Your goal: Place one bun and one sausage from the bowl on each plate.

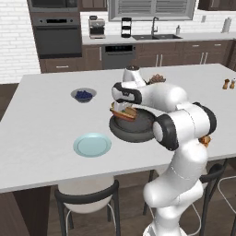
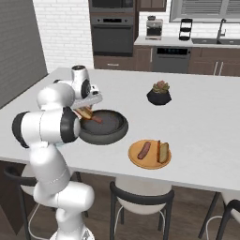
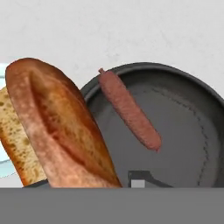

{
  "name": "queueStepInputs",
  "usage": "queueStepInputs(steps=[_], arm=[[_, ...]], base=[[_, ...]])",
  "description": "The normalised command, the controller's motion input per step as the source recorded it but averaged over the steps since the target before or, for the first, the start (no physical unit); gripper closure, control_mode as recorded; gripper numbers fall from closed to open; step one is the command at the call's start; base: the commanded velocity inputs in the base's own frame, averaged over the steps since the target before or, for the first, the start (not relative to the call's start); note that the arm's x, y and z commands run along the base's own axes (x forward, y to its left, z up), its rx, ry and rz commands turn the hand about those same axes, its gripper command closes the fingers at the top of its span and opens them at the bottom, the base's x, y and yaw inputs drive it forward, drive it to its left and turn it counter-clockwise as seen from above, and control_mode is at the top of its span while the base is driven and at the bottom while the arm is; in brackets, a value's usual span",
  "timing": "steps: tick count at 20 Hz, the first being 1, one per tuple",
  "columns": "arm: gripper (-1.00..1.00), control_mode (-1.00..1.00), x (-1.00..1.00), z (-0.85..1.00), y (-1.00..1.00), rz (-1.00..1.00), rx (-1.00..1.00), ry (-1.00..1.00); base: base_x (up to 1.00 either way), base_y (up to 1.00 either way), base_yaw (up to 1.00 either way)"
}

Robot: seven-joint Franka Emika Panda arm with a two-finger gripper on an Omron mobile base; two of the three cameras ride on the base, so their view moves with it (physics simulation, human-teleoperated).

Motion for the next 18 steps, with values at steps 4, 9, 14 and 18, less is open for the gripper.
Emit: queueStepInputs(steps=[4,9,14,18], arm=[[1.00,-1.00,-0.57,0.00,0.43,-0.57,0.29,0.00],[1.00,-1.00,-0.16,-0.28,0.78,-0.51,0.13,0.18],[1.00,-1.00,-0.04,-0.25,0.99,-0.24,0.05,0.19],[1.00,-1.00,-0.13,-0.75,0.86,-0.01,-0.03,0.15]], base=[[0.00,0.00,0.00],[0.00,0.00,0.00],[0.00,0.00,0.00],[0.00,0.00,0.00]])
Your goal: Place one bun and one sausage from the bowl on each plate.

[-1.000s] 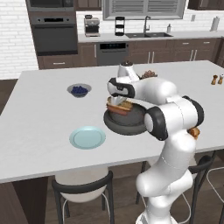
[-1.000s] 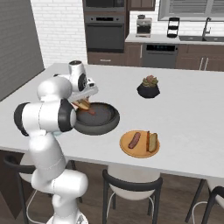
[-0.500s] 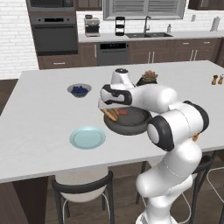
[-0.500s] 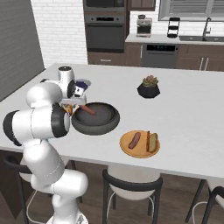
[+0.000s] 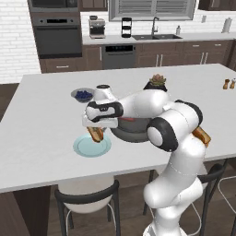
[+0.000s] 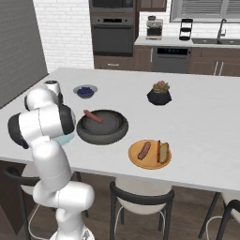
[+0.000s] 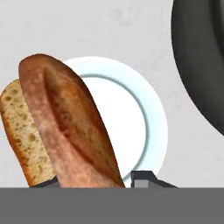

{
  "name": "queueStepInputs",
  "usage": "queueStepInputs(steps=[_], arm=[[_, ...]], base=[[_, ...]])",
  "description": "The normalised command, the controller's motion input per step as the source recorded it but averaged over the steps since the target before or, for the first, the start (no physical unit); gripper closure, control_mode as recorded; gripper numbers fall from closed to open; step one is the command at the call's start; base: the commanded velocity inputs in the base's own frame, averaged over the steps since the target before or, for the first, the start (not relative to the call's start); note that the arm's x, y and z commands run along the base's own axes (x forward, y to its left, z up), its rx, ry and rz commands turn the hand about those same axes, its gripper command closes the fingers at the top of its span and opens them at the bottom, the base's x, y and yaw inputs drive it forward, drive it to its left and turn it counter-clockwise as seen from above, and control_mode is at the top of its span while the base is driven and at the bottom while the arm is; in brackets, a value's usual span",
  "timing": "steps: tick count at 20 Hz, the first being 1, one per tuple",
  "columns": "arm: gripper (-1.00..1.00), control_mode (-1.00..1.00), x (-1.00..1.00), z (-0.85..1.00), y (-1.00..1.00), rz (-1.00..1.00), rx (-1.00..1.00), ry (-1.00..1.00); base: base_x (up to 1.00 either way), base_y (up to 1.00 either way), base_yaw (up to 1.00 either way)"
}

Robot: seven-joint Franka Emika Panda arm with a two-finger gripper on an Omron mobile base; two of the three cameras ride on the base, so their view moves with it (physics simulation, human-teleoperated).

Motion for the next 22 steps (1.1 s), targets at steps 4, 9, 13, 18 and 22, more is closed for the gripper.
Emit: queueStepInputs(steps=[4,9,13,18,22], arm=[[1.00,-1.00,-0.30,-0.57,0.41,0.02,-0.10,0.15],[1.00,-1.00,0.03,-0.36,0.11,0.00,-0.06,0.18],[1.00,-1.00,0.25,-0.05,0.35,0.00,-0.03,0.03],[1.00,-1.00,0.06,-0.19,0.17,0.00,-0.04,0.00],[1.00,-1.00,0.00,-0.11,0.00,0.00,0.00,0.00]], base=[[0.00,0.00,0.00],[0.00,0.00,0.00],[0.00,0.00,0.00],[0.00,0.00,0.00],[0.00,0.00,0.00]])
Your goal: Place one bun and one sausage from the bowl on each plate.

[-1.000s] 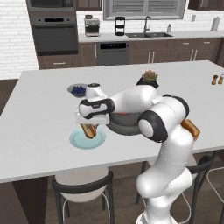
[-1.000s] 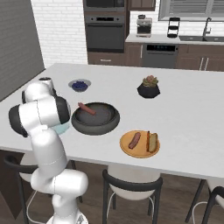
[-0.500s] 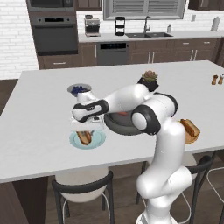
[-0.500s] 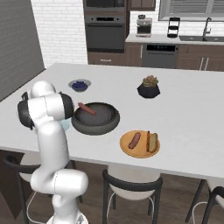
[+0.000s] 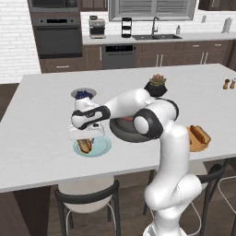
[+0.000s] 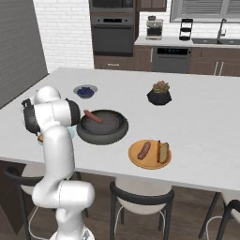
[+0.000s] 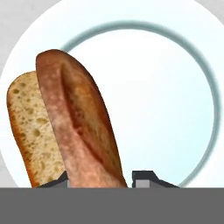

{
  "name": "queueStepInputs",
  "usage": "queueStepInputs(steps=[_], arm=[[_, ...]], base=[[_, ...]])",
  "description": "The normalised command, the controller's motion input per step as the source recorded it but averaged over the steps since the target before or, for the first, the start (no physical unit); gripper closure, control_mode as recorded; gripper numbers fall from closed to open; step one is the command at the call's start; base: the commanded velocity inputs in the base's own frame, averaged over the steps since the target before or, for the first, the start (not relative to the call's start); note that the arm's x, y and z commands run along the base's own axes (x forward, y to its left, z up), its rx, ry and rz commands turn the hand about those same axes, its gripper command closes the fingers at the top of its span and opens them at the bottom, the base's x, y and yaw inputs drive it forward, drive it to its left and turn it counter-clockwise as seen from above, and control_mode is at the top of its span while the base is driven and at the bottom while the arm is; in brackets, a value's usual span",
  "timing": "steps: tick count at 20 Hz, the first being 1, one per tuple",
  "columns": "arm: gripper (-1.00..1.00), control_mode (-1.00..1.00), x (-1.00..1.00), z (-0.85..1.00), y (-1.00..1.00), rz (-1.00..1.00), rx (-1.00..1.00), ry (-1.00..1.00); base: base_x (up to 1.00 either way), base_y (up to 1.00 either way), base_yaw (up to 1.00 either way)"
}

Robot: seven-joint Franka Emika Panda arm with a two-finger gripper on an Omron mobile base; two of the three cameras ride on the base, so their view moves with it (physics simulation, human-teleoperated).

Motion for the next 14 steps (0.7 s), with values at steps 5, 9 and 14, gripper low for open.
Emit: queueStepInputs(steps=[5,9,14], arm=[[-1.00,-1.00,0.00,-0.01,0.00,0.00,0.00,0.00],[-1.00,-1.00,0.00,0.00,0.00,0.00,0.00,0.00],[-1.00,-1.00,0.00,0.00,0.00,0.00,0.00,-0.01]], base=[[0.00,0.00,0.00],[0.00,0.00,0.00],[0.00,0.00,0.00]])
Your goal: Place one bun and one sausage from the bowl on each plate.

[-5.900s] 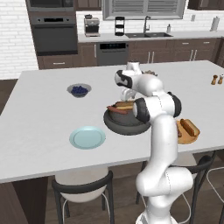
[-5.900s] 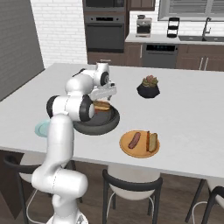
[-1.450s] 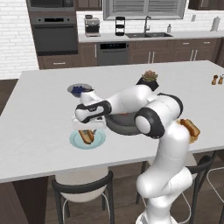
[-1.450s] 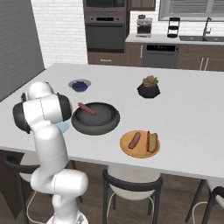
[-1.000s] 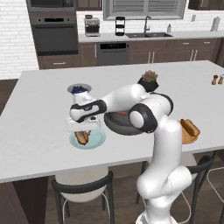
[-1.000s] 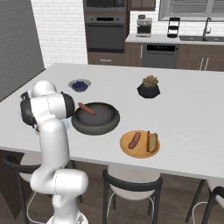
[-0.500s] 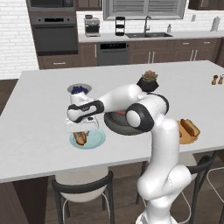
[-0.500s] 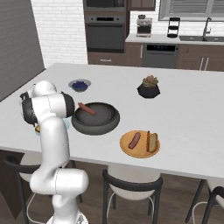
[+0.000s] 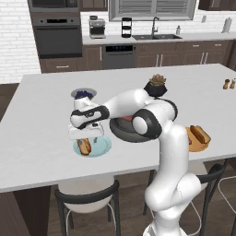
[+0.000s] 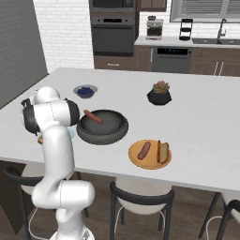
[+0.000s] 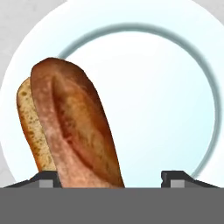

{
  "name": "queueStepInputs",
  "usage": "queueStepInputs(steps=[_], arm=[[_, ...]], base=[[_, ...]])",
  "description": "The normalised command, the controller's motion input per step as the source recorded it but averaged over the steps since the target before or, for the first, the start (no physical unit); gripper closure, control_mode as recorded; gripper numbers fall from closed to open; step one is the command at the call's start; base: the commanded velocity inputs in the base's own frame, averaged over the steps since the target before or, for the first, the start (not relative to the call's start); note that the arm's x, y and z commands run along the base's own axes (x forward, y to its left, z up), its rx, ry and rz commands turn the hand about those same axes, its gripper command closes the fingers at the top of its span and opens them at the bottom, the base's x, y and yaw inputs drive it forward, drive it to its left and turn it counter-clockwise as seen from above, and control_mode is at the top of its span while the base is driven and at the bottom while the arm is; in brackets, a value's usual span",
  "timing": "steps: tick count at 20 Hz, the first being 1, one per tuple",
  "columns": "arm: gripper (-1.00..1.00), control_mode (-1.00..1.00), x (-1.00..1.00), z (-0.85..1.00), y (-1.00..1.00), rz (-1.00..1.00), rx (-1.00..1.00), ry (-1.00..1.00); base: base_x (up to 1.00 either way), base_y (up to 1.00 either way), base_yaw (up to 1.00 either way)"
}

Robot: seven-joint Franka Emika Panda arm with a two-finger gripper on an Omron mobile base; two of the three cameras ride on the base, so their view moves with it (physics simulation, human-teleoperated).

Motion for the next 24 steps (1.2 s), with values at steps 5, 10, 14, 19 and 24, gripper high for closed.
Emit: queueStepInputs(steps=[5,10,14,19,24], arm=[[-1.00,-1.00,0.00,0.35,0.00,0.00,0.00,-0.06],[-1.00,-1.00,-0.05,0.73,-0.15,0.02,0.00,-0.06],[-1.00,-1.00,-0.23,0.38,-0.96,0.19,-0.01,-0.08],[-1.00,-1.00,-0.02,0.59,-1.00,0.55,-0.06,-0.17],[-1.00,-1.00,0.02,0.46,-1.00,0.57,0.00,-0.05]], base=[[0.00,0.00,0.00],[0.00,0.00,0.00],[0.00,0.00,0.00],[0.00,0.00,0.00],[0.00,0.00,0.00]])
